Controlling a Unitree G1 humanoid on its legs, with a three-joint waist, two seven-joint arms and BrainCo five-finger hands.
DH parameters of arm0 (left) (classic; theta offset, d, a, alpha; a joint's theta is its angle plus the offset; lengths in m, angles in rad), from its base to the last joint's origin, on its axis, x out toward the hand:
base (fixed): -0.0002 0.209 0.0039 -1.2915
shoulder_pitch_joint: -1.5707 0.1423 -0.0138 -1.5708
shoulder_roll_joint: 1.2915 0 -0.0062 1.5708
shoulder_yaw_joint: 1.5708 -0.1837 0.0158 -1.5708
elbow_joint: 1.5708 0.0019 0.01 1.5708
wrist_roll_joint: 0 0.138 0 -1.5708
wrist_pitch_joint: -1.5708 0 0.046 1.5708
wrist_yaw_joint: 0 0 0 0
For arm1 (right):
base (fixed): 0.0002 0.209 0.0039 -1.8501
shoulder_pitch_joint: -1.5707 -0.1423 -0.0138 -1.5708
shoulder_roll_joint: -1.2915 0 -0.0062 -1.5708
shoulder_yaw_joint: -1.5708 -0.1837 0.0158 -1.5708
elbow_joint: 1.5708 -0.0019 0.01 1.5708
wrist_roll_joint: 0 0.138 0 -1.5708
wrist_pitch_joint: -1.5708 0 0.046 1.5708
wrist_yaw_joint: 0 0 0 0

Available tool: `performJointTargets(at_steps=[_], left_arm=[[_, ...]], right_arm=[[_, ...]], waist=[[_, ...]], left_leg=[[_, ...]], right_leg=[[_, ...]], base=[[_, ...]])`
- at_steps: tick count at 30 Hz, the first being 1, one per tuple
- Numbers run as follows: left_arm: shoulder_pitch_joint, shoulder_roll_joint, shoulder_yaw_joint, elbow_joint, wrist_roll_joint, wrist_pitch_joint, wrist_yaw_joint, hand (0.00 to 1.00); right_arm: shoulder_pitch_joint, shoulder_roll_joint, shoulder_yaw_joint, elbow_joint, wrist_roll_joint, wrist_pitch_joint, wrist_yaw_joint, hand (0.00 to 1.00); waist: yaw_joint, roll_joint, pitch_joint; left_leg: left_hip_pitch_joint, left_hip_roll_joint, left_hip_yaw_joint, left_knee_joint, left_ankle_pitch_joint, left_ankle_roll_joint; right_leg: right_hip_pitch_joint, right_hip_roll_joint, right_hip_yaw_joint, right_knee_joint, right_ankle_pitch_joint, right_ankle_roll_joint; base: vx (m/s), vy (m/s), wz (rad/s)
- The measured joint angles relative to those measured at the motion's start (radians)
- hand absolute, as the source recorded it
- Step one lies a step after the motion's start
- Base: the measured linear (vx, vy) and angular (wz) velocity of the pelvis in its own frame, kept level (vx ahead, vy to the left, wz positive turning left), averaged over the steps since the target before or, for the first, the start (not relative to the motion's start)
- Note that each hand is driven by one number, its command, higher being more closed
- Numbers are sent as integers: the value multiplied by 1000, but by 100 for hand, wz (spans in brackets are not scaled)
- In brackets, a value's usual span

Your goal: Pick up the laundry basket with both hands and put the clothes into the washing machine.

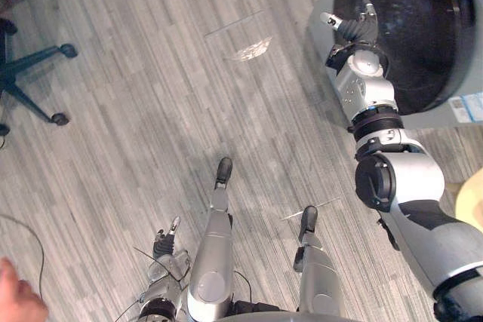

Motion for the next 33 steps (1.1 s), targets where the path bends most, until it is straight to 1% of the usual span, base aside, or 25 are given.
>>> performJointTargets(at_steps=[1,2,3,5,7,8,9,10,12,13,15,16,18,19,20,21,22,23,24,25,26,28,29,31,33], left_arm=[[0,-1,-15,1,-9,-3,4,0],[-5,-4,-30,1,-9,-3,9,0],[-16,-9,-32,5,-13,-2,11,0],[-26,-10,-37,7,-21,-2,11,0],[-42,-12,-37,12,-21,-2,11,0],[-57,-13,-35,13,-21,-1,12,0],[-69,-17,-25,12,-21,-1,12,0],[-74,-21,-20,13,-21,0,13,0],[-81,-42,3,12,-20,12,16,0],[-81,-48,12,13,-19,16,16,0],[-82,-53,40,18,-14,21,25,0],[-81,-53,46,19,-10,21,27,0],[-73,-48,72,33,16,29,32,0],[-61,-37,72,40,25,38,31,0],[-58,-31,72,51,36,42,30,0],[-44,-20,71,65,57,50,27,0],[-11,-8,71,73,72,58,13,0],[-5,-6,71,75,76,59,10,0],[15,0,70,92,99,64,4,0],[25,2,70,101,108,64,0,0],[49,7,70,116,134,69,-13,0],[67,13,68,140,154,74,-20,0],[99,17,69,143,170,82,-34,0],[109,17,69,151,180,86,-37,0],[112,18,68,168,193,87,-45,0]], right_arm=[[-7,-1,6,0,26,-2,1,0],[-6,-6,39,-1,42,-4,3,0],[-6,-1,75,-2,60,-5,6,0],[7,36,133,-21,65,-5,35,0],[53,86,200,-93,66,-6,54,0],[103,115,255,-171,66,-6,74,0],[163,149,321,-260,70,-8,91,0],[195,164,349,-298,73,-9,94,0],[358,214,479,-450,98,-21,117,0],[396,222,512,-477,102,-25,121,0],[537,249,612,-558,103,-28,143,0],[571,246,631,-577,102,-30,154,0],[700,225,673,-635,78,-30,185,0],[782,205,670,-676,50,-30,203,0],[827,188,665,-703,38,-31,211,0],[910,156,645,-745,14,-33,228,0],[1018,122,600,-805,9,-35,245,0],[1040,116,590,-819,9,-37,246,0],[1132,96,539,-874,1,-55,254,0],[1173,88,509,-895,-7,-63,259,0],[1267,71,436,-947,-17,-73,268,0],[1366,69,353,-988,-16,-85,273,0],[1442,76,278,-1000,-16,-99,278,0],[1493,93,203,-987,-12,-104,273,0],[1541,125,102,-930,8,-105,250,0]], waist=[[7,6,3],[23,10,6],[27,19,12],[29,20,13],[36,20,13],[44,20,13],[47,20,13],[46,19,13],[39,17,11],[35,17,11],[11,13,6],[4,11,5],[-26,-8,-14],[-44,-21,-37],[-53,-26,-48],[-72,-40,-76],[-92,-62,-126],[-94,-63,-137],[-108,-71,-180],[-120,-74,-202],[-143,-75,-245],[-156,-76,-294],[-178,-73,-341],[-200,-69,-359],[-205,-66,-391]], left_leg=[[-13,-1,-6,5,0,0],[-24,-2,-8,9,0,0],[-30,-2,-18,11,0,0],[-37,-2,-24,14,-1,-1],[-37,-1,-26,18,-3,-3],[-41,0,-23,31,-12,-7],[-47,2,-22,49,-22,-5],[-48,2,-21,54,-27,-4],[-49,1,-16,91,-49,-1],[-49,1,-16,100,-52,-1],[-46,1,-13,112,-54,-1],[-44,1,-11,113,-54,-1],[-28,-2,1,114,-55,0],[-16,-5,7,112,-57,2],[-3,-5,10,108,-58,4],[28,-5,19,93,-62,2],[69,-5,45,70,-64,0],[77,-5,49,64,-64,0],[107,-6,62,44,-64,0],[121,-6,68,34,-64,0],[157,-4,83,12,-62,-2],[199,2,102,-23,-58,-6],[232,4,113,-51,-55,-9],[268,5,123,-64,-51,-13],[295,6,153,-64,-50,-11]], right_leg=[[-5,0,-10,0,0,0],[-13,-1,-12,0,0,0],[-12,-1,-17,0,0,0],[-12,-1,-23,0,0,0],[-9,-1,-28,0,0,0],[-8,0,-31,0,-1,0],[-6,1,-35,0,-1,0],[-4,2,-36,0,-1,0],[8,1,-36,1,-1,0],[11,1,-36,1,-1,0],[17,2,-33,2,-1,0],[19,2,-30,1,-1,0],[26,0,-16,1,-1,0],[33,-2,-9,1,-1,0],[43,-3,-6,1,-2,0],[59,-7,1,1,-3,1],[72,-13,20,2,-9,0],[75,-15,22,2,-9,0],[83,-19,35,4,-15,0],[87,-20,42,5,-17,-1],[99,-22,53,12,-28,-1],[99,-21,69,24,-42,-5],[105,-19,80,33,-51,-6],[130,-20,86,36,-60,-5],[135,-21,114,35,-62,-6]], base=[[21,9,17],[26,16,19],[21,16,14],[10,27,11],[-1,31,2],[-17,23,-4],[-25,34,-4],[-27,35,-4],[-21,32,-5],[-21,28,-4],[-33,27,-5],[-47,30,-6],[-55,42,-13],[-42,40,-14],[-29,29,-12],[-28,17,-26],[-23,12,-27],[-12,4,-32],[7,-7,-19],[22,-25,-28],[17,-42,-25],[27,-48,-28],[65,-47,-25],[71,-47,-20],[58,-36,-31]])
